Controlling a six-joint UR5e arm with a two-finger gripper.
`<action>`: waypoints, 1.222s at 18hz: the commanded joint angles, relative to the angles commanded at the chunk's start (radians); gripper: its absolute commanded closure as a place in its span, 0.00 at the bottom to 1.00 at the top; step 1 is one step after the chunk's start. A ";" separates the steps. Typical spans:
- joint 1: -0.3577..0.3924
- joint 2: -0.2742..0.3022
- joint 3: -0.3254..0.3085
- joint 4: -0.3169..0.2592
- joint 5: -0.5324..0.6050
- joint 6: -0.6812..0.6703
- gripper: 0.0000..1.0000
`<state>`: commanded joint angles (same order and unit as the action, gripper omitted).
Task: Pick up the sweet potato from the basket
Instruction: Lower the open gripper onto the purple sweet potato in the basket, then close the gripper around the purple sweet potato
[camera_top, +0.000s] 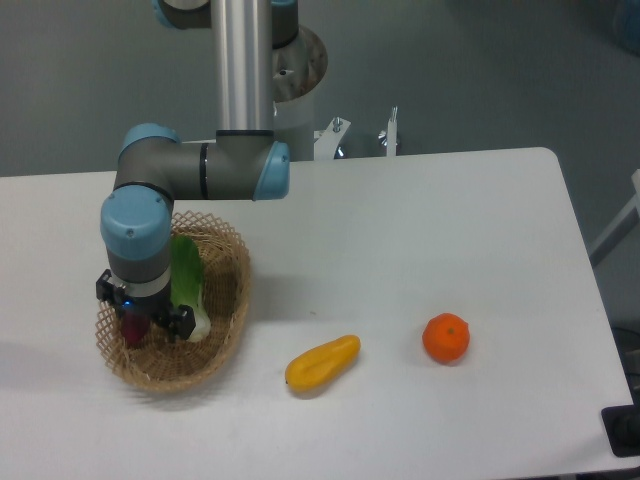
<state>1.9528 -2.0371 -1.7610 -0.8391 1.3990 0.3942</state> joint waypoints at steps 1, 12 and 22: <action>0.000 -0.002 -0.002 0.002 0.002 0.003 0.00; -0.002 -0.025 0.014 0.002 -0.040 0.046 0.61; 0.017 0.024 0.020 -0.011 -0.087 0.075 0.75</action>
<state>1.9696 -2.0126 -1.7411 -0.8498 1.3116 0.4694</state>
